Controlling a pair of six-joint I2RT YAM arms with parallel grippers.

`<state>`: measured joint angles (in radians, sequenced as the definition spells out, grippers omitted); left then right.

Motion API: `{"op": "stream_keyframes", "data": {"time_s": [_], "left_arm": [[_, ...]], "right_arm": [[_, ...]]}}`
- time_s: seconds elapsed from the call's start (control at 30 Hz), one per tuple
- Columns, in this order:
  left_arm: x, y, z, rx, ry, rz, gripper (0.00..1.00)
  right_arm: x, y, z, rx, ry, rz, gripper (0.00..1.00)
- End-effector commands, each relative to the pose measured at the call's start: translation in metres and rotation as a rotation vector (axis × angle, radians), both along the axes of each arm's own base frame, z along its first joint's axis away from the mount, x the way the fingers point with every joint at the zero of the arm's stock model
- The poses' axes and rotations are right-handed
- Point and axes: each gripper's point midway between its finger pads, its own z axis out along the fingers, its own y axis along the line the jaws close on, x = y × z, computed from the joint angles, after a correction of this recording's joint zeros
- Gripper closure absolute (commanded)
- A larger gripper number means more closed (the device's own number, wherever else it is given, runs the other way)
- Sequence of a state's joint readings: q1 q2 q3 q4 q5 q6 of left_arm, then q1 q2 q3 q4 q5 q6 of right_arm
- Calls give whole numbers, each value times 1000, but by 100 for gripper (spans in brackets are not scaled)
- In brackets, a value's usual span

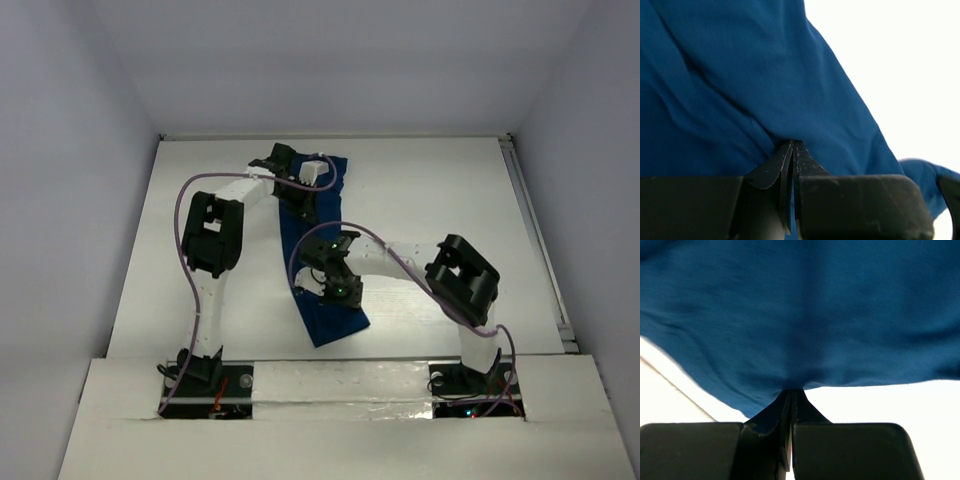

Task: Fold and stack the t-shirts
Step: Rotate the tshirt 90 degrees

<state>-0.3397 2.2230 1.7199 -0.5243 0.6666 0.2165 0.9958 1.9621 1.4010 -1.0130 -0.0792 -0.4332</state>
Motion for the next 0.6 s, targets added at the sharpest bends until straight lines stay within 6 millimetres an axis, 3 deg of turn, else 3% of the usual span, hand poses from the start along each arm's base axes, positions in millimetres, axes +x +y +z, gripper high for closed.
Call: {"op": "stream_keyframes", "data": {"time_s": [0.0,0.27,0.33,0.4,0.47,0.57], "left_arm": [[13,-9,12,-23,-17,1,100],[26,-13,-2,9,-7,39,100],[28,-13,-1,13,-17,44,100],[28,-12,0,17,-22,44,100],[29,-11,9,12,-46,35,100],[32,-12,32,-3,-100,25,100]], "right_arm": [[-32,23,7,69,72,72,100],[-79,60,4,132,235,210,100],[-77,67,2,130,221,210,100],[-63,63,-7,75,147,197,100],[-46,54,-13,26,47,178,100],[-31,52,-5,21,-50,152,100]]}}
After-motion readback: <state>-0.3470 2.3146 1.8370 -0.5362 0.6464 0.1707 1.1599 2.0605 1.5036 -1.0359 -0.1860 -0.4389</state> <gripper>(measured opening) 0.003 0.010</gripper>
